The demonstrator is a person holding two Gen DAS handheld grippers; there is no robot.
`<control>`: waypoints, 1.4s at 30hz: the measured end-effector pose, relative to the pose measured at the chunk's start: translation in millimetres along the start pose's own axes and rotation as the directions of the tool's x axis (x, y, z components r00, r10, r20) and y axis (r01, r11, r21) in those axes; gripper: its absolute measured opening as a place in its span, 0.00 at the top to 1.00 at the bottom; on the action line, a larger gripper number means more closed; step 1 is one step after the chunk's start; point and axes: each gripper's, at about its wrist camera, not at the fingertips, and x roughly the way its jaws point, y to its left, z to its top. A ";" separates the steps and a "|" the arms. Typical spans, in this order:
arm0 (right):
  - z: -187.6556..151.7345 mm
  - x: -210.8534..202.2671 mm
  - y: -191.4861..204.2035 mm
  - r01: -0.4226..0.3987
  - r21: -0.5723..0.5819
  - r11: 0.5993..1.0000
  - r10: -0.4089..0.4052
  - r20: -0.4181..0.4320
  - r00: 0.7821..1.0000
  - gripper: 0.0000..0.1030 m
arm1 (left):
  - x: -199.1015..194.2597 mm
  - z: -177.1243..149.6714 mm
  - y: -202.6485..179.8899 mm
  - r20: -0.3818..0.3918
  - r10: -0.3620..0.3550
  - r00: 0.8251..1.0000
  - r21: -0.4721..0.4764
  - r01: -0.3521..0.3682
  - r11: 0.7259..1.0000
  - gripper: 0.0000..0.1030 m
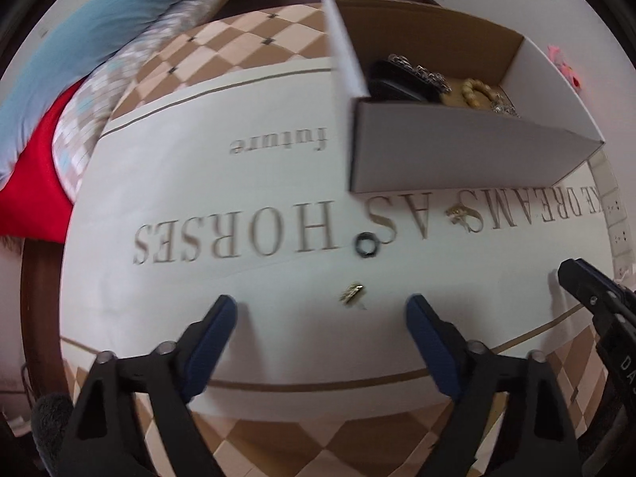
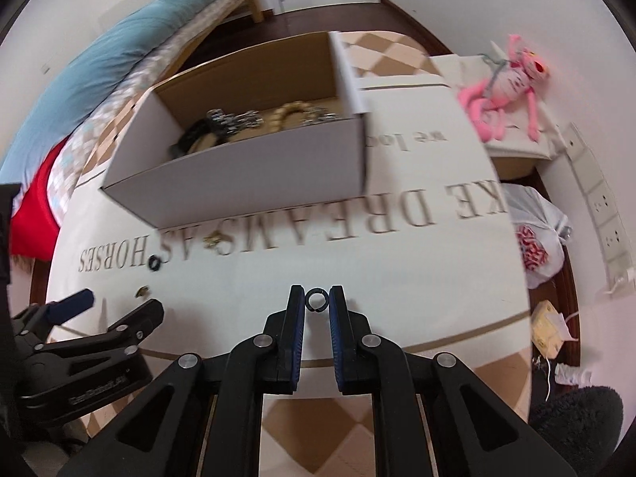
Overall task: Organize jewelry
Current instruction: 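Grasp a small black ring with the right tool while the left tool grasps a gold stud, then lower the ring and stud into the white box while both tools open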
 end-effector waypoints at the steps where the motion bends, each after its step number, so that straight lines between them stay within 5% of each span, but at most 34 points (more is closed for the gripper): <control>1: -1.1 -2.5 -5.6 0.001 0.008 1.000 -0.001 0.003 1.000 0.87 | -0.6 0.9 -2.4 0.007 0.005 1.000 0.010 -0.005 1.000 0.21; 2: -0.9 -3.5 -7.8 0.002 0.014 1.000 -0.002 0.007 1.000 0.87 | -2.0 1.9 -4.7 0.013 0.002 1.000 0.019 -0.002 1.000 0.27; 6: -1.1 -5.0 -13.0 0.001 0.028 1.000 -0.002 0.010 1.000 0.87 | -6.8 4.1 -12.3 0.031 -0.027 0.999 0.029 0.026 0.999 0.81; 9: -2.1 -7.8 -16.0 0.001 0.027 1.000 -0.001 0.013 1.000 0.87 | -7.5 3.8 -16.2 0.032 -0.039 0.999 0.037 0.038 0.999 0.95; 19: 6.4 -29.4 -13.2 -0.046 0.042 0.998 0.044 0.062 0.997 0.87 | -30.5 -7.2 -14.0 0.042 -0.092 0.995 0.001 0.092 0.996 0.97; 24: 17.8 -49.8 -10.2 -0.102 0.055 0.993 0.097 0.094 0.991 0.87 | -63.1 4.2 -2.1 0.068 -0.178 0.982 -0.036 0.181 0.983 0.97; 29: 45.5 -79.0 -2.3 -0.174 0.052 0.983 0.165 0.145 0.976 0.87 | -106.3 38.8 18.3 0.145 -0.242 0.959 -0.059 0.253 0.966 0.97; 35: 91.0 -84.2 8.6 -0.219 0.042 0.975 0.209 0.174 0.962 0.87 | -114.2 95.2 18.7 0.172 -0.253 0.952 -0.040 0.263 0.964 0.97; 42: 139.3 -46.4 14.1 -0.223 0.023 0.975 0.222 0.056 0.974 0.87 | -84.2 141.2 5.0 0.094 -0.303 0.948 -0.026 0.306 0.952 0.97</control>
